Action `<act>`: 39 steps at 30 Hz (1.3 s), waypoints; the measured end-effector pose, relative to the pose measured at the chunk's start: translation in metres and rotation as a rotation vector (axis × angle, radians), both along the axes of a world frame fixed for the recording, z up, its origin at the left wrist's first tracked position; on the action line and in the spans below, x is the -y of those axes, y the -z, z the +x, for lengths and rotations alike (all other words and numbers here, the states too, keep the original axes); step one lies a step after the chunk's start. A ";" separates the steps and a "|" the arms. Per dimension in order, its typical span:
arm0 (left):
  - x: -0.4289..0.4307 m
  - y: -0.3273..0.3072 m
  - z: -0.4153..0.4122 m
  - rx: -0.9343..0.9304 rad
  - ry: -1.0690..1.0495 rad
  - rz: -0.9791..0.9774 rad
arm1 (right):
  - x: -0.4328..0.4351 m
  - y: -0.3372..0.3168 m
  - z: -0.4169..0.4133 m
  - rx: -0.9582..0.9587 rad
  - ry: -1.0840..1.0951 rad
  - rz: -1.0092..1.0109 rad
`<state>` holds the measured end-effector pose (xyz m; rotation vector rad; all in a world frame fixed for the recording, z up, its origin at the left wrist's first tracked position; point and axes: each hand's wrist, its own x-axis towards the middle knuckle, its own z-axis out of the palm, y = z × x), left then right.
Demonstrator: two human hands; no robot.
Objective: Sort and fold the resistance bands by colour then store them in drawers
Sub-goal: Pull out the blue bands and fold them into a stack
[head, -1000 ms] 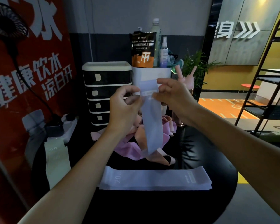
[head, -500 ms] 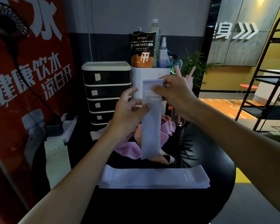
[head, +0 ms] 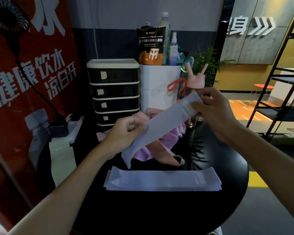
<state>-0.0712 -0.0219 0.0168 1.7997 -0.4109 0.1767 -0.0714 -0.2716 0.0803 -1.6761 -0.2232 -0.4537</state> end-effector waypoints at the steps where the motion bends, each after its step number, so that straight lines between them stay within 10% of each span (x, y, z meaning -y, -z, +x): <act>1: -0.003 0.000 0.001 -0.003 0.007 0.035 | 0.005 0.008 -0.005 -0.024 -0.002 -0.020; 14: -0.037 0.012 -0.014 -0.145 0.188 0.588 | 0.046 0.096 -0.056 -0.231 0.021 -0.266; 39: -0.058 0.040 -0.015 -0.129 0.057 0.629 | 0.067 0.142 -0.053 -0.180 0.089 -0.596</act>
